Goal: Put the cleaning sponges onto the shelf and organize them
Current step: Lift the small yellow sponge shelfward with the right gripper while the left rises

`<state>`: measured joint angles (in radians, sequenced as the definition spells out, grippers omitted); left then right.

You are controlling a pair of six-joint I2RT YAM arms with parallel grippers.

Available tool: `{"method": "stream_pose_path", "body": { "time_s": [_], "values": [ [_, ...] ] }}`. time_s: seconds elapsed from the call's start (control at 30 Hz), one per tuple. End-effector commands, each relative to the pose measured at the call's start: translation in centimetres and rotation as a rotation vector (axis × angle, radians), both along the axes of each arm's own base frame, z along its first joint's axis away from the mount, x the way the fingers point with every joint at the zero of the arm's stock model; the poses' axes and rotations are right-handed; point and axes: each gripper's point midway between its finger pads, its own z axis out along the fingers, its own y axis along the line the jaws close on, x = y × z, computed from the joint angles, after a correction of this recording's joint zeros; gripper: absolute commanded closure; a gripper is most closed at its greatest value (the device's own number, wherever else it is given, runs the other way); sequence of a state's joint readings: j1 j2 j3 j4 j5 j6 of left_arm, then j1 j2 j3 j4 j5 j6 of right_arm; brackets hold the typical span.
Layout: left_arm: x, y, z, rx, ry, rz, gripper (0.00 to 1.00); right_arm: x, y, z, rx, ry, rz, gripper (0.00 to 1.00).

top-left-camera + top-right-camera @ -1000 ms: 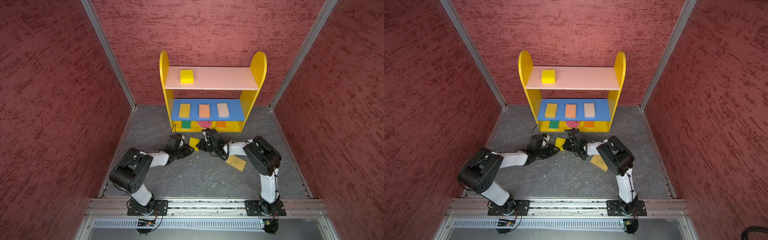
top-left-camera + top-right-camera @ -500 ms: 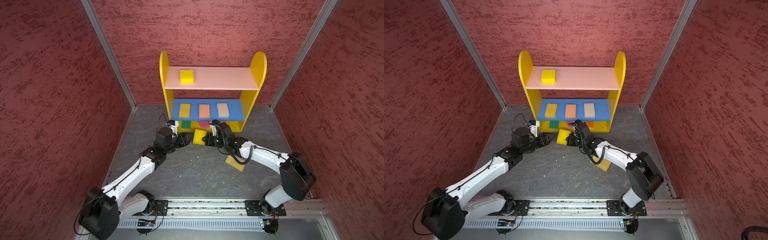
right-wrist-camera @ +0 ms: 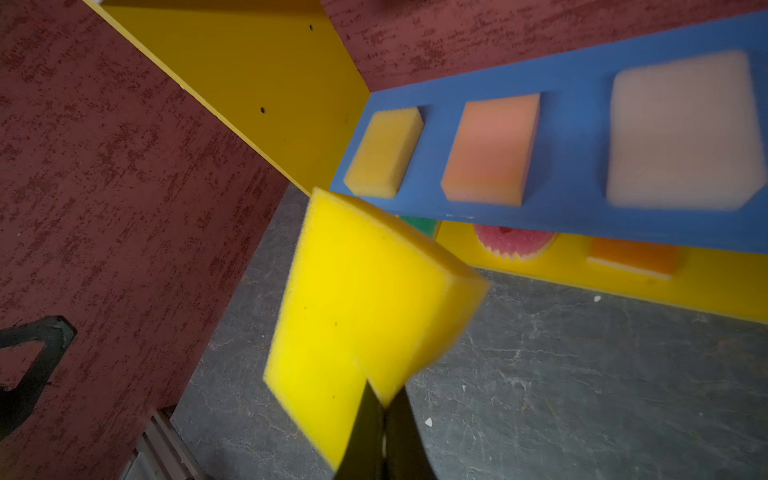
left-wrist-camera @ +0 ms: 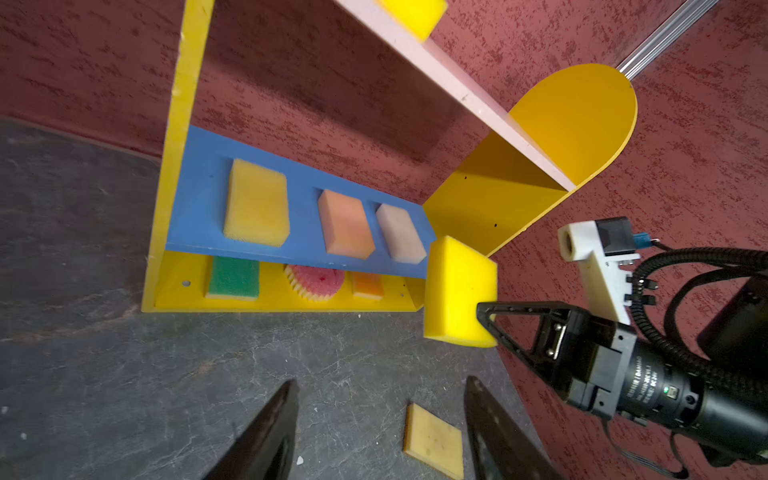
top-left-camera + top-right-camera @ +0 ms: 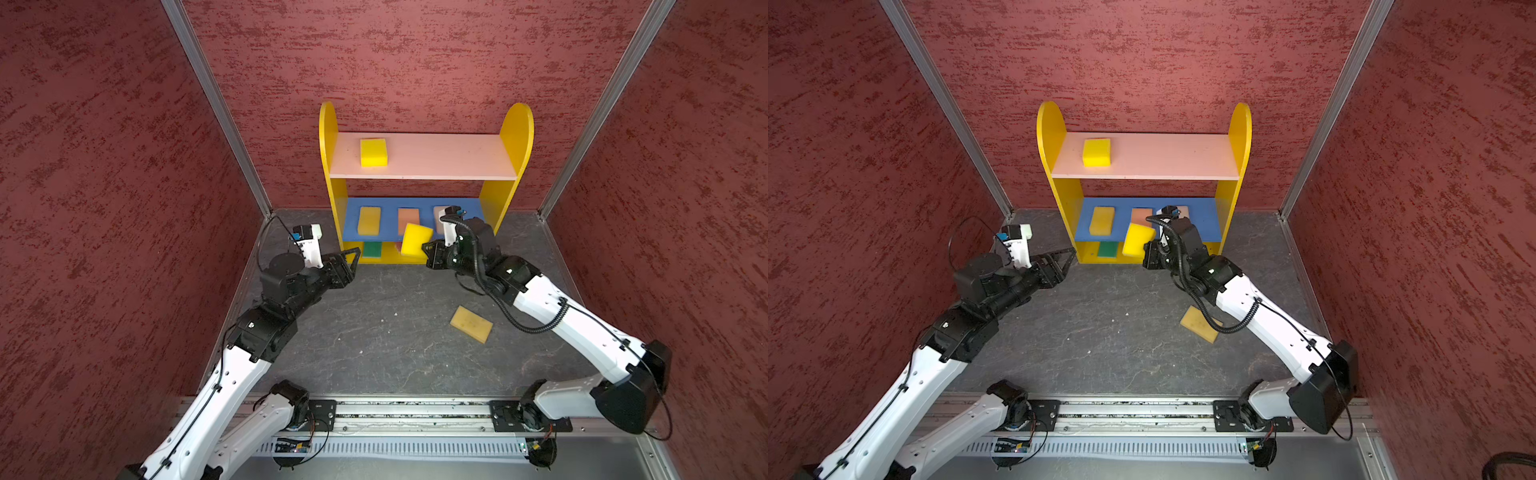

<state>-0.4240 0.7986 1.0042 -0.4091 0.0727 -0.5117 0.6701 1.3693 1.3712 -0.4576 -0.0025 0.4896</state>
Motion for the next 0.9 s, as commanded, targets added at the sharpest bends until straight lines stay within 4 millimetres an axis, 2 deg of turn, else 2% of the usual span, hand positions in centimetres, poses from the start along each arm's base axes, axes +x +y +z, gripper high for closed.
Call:
{"method": "stream_pose_path", "body": {
  "time_s": [0.0,0.13,0.27,0.33,0.57,0.67,0.73,0.87],
  "values": [
    [-0.3,1.3,0.9,0.070,-0.018,0.040,0.37,-0.1,-2.0,2.4,-0.089,-0.062,-0.042,1.00],
    [0.2,1.4,3.2,0.074,-0.059,0.045,0.39,0.3,-2.5,5.3,-0.101,-0.121,-0.066,1.00],
    [1.7,0.8,6.2,0.100,-0.108,0.040,0.45,1.3,-3.2,7.6,-0.133,-0.167,-0.122,1.00],
    [2.7,0.7,8.2,0.114,-0.151,0.049,0.52,2.0,-3.5,8.9,-0.156,-0.182,-0.148,1.00],
    [6.0,1.7,15.8,0.051,-0.343,0.149,0.55,5.7,-2.9,12.8,-0.228,-0.249,-0.169,1.00],
    [7.7,1.1,18.2,0.020,-0.378,0.138,0.56,7.4,-2.9,13.6,-0.246,-0.253,-0.168,1.00],
    [8.8,0.0,19.2,0.014,-0.364,0.098,0.57,8.3,-2.8,14.3,-0.241,-0.254,-0.160,1.00],
    [10.4,-2.8,18.9,0.025,-0.282,0.009,0.73,10.4,-3.2,14.9,-0.206,-0.247,-0.140,1.00]
  ]
}}
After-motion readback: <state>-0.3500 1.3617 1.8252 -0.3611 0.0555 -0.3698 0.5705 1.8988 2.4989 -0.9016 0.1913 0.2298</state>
